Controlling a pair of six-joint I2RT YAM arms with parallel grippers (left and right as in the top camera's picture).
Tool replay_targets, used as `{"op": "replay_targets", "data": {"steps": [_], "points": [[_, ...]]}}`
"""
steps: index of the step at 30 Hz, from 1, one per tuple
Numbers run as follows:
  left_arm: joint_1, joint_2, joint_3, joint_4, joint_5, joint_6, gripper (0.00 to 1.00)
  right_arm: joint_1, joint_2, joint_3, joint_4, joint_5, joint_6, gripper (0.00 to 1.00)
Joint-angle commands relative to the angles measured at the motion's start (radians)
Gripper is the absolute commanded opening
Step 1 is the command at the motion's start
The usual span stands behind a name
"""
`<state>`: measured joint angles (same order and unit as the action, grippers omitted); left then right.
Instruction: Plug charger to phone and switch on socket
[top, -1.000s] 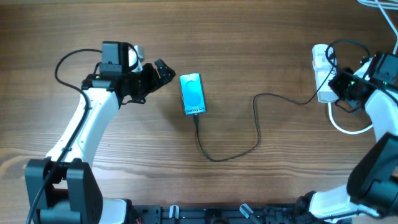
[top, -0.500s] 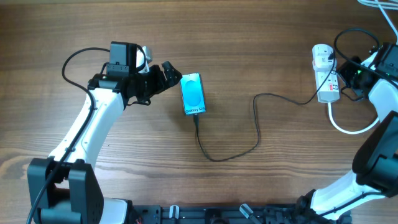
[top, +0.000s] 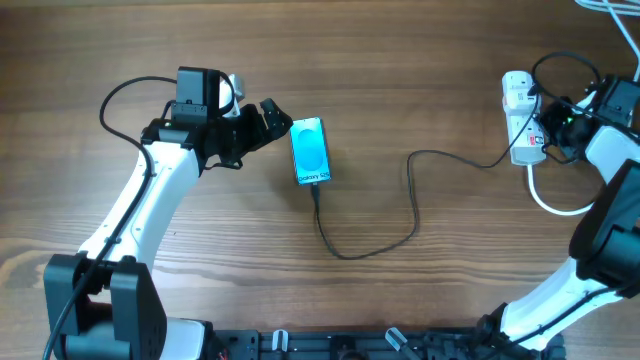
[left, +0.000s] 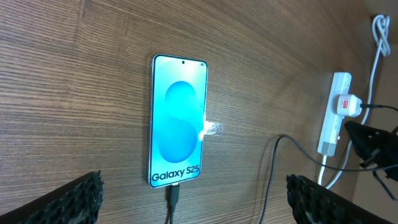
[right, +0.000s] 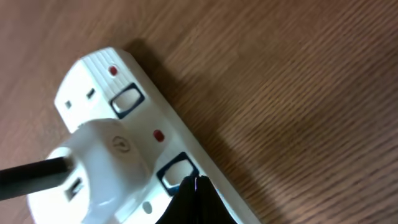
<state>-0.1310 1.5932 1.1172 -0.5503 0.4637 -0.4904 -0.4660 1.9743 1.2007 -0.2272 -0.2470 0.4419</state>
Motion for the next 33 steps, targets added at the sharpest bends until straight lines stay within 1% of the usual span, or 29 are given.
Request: {"op": "replay_targets", "data": {"steps": [1, 10, 11, 12, 22, 28, 33], "points": [[-0.003, -0.015, 0.0, 0.0, -0.013, 0.02, 1.0, -0.004, 0.032, 0.017, 0.014, -0.051, 0.006, 0.04], [-0.003, -0.015, 0.0, 0.0, -0.017, 0.02, 1.0, -0.003, 0.033, 0.017, 0.048, -0.051, -0.003, 0.04], [-0.003, -0.015, 0.0, 0.0, -0.021, 0.02, 1.0, -0.003, 0.032, 0.017, 0.051, -0.051, -0.006, 0.03], [-0.003, -0.015, 0.0, 0.0, -0.02, 0.02, 1.0, -0.003, 0.032, 0.017, 0.055, -0.051, -0.01, 0.04], [-0.003, -0.015, 0.0, 0.015, -0.02, 0.02, 1.0, -0.001, 0.033, 0.016, 0.086, -0.051, -0.023, 0.04], [-0.003, -0.015, 0.0, 0.019, -0.02, 0.02, 1.0, 0.026, 0.038, 0.016, 0.105, -0.05, -0.023, 0.04], [-0.003, -0.015, 0.0, 0.018, -0.02, 0.02, 1.0, 0.053, 0.077, 0.016, 0.118, -0.05, -0.012, 0.04]]}}
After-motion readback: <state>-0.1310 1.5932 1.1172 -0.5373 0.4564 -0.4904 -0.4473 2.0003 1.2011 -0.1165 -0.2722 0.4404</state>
